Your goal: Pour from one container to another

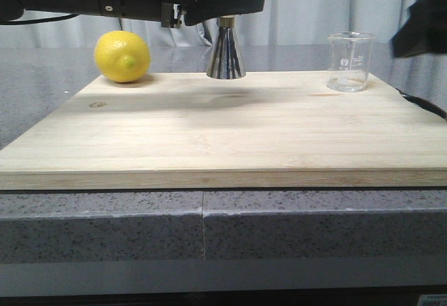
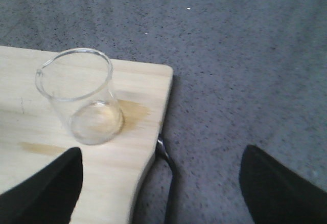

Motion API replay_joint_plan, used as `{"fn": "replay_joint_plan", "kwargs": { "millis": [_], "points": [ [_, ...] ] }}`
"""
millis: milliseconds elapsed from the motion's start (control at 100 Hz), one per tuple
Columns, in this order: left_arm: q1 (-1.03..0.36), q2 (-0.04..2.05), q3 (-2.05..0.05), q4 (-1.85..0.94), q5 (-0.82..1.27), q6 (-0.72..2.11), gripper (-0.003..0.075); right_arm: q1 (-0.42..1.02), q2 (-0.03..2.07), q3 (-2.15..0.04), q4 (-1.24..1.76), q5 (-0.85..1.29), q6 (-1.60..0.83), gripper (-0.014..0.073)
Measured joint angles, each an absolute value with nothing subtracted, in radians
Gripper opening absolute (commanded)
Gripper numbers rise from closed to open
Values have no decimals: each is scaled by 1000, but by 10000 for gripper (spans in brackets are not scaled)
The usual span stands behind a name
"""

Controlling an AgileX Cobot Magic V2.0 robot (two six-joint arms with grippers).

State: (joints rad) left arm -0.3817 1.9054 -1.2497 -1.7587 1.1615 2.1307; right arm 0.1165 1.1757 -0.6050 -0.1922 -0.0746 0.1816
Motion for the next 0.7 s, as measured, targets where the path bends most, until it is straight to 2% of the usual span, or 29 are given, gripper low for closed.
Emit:
{"fn": "replay_joint_plan", "kwargs": {
  "millis": [110,280,500,700],
  "points": [
    [-382,1905,-1250,-1759,1161,2131,260,147,1038,-605,-70,85,51,568],
    [-382,1905,-1250,-1759,1161,2131,260,163,840,-601,-31,285,16,568],
    [-382,1905,-1250,-1759,1161,2131,260,163,624,-598,-29,387,12,568],
    [-382,1905,-1250,-1759,1161,2131,260,163,548,-598,-29,456,10,568]
  ]
}}
